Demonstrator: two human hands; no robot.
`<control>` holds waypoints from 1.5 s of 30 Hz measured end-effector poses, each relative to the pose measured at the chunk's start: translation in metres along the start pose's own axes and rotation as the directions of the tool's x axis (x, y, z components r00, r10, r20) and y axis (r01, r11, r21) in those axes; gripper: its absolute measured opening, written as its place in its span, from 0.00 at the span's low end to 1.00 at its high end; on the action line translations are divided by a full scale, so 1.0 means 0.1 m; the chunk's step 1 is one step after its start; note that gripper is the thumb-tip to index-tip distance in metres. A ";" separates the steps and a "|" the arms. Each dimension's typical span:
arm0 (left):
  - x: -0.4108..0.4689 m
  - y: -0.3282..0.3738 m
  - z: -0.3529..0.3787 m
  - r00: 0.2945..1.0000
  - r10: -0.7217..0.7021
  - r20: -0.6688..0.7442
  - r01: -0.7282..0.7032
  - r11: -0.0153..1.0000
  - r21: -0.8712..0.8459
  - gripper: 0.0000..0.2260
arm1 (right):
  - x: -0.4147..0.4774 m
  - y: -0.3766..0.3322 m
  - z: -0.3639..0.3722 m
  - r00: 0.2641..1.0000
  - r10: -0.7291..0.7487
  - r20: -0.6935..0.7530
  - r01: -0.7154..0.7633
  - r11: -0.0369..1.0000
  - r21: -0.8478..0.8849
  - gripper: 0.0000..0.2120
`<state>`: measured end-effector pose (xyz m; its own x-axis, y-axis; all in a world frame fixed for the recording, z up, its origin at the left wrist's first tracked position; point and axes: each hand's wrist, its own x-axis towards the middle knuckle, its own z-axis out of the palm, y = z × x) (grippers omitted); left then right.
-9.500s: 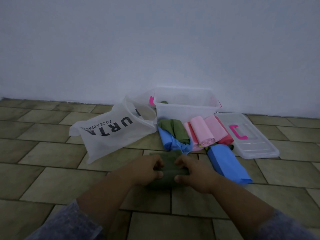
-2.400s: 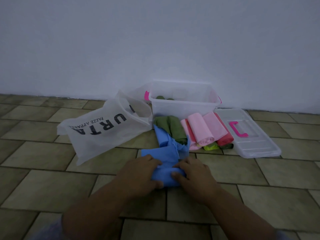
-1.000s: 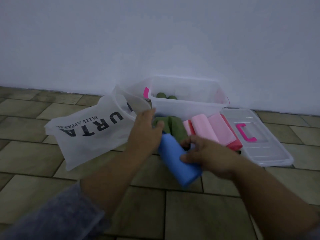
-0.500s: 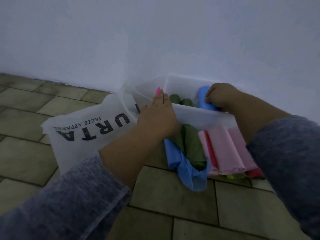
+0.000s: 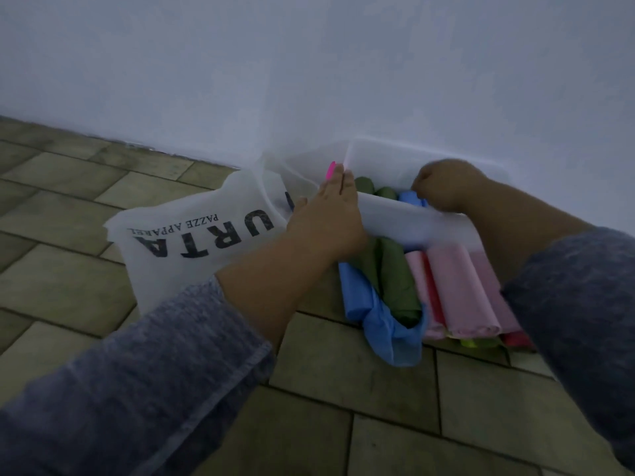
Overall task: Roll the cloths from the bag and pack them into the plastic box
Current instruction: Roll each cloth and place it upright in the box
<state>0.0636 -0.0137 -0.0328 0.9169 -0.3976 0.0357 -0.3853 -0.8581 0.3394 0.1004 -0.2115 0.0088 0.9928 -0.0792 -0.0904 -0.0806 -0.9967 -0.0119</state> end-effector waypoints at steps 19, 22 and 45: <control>-1.27 -0.26 0.38 0.791 -0.024 0.612 -0.223 0.919 0.325 0.25 | -1.48 0.00 0.51 0.943 0.286 -0.171 -0.249 0.946 0.210 0.25; -1.28 -0.33 0.40 0.789 -0.022 0.614 -0.259 0.894 0.365 0.24 | -1.74 -0.35 0.51 0.933 0.183 -0.308 -0.119 0.969 0.217 0.27; -1.47 -0.30 0.24 0.875 0.146 0.462 0.049 0.922 -0.385 0.21 | -2.69 -0.91 1.12 0.917 -0.360 -0.173 0.389 0.904 0.176 0.24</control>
<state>-0.0625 0.0628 -0.0711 0.6977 -0.6234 -0.3530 -0.2699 -0.6851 0.6766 -0.1689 -0.0970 -0.0773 0.9544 0.2833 0.0940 0.2974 -0.9287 -0.2216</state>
